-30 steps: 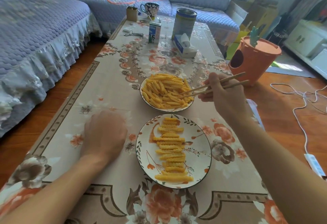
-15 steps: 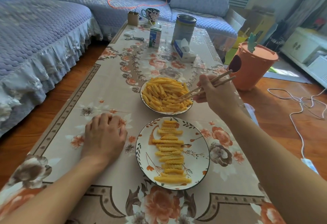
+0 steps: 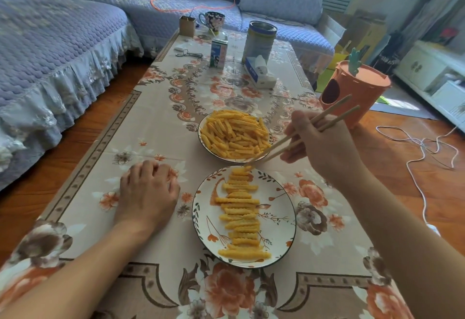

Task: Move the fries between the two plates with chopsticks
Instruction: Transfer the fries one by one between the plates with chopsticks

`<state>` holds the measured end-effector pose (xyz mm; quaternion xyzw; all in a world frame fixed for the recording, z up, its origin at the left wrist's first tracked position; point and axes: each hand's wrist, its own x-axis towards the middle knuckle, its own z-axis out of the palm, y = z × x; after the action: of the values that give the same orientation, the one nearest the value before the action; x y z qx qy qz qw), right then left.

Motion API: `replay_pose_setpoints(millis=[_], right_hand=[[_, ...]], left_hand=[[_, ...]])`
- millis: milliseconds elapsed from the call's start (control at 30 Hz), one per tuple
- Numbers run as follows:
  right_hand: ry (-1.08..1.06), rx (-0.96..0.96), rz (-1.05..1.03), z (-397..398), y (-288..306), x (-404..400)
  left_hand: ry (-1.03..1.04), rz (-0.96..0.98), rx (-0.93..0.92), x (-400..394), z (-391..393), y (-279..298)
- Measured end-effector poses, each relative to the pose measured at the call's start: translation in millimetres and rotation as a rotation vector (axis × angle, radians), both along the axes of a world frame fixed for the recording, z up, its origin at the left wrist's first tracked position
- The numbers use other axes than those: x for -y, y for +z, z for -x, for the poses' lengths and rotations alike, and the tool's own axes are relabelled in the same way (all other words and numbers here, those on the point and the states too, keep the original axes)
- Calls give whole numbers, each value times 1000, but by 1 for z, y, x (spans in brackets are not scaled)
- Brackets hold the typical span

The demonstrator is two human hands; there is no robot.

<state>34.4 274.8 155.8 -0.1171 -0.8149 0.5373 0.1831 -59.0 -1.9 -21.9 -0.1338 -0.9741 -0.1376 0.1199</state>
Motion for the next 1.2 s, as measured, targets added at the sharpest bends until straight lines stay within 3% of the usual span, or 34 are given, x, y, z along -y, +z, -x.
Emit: replay_pose_setpoints(millis=[233,567,967,1200], right_hand=[[7,53,-40,-14,-17,6],[-106,-71,-12,16,-13,-26],[-41,-27,-232,47,-43,-10],[-82,-39,-94,45,-34,-15]], left_hand=[[-3,-11,4,1,0,-1],[2,2,21,0,0,1],[1,11,22,0,1,0],[0,11,21,0,1,-1]])
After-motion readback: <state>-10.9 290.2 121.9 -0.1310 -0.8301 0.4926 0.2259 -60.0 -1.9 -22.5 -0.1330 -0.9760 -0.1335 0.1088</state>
